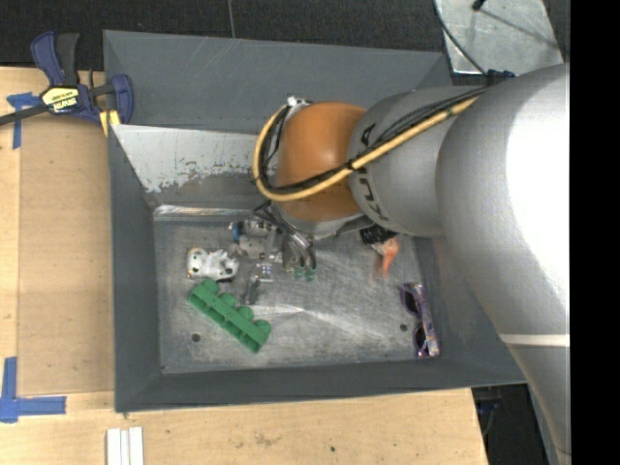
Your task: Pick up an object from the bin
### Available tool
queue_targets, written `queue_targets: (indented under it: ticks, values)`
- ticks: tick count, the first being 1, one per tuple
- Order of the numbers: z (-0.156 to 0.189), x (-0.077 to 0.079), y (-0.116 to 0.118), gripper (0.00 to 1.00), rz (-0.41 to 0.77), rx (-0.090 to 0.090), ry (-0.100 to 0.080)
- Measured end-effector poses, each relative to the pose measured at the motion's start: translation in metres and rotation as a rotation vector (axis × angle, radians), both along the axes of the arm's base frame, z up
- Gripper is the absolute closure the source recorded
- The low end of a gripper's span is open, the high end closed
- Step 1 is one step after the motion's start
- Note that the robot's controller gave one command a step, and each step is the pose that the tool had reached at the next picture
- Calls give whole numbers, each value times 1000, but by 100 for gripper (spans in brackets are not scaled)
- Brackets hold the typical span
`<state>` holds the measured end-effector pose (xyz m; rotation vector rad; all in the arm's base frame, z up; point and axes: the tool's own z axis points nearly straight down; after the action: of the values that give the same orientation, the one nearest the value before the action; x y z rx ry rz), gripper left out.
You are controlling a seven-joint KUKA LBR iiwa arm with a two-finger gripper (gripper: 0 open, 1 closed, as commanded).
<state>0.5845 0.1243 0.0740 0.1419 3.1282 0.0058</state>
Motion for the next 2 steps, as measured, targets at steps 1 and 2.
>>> queue_targets:
  ticks: [1, 2]
  values:
    - [0, 0, 0, 0, 0, 0, 0]
    - [0, 0, 0, 0, 0, 0, 0]
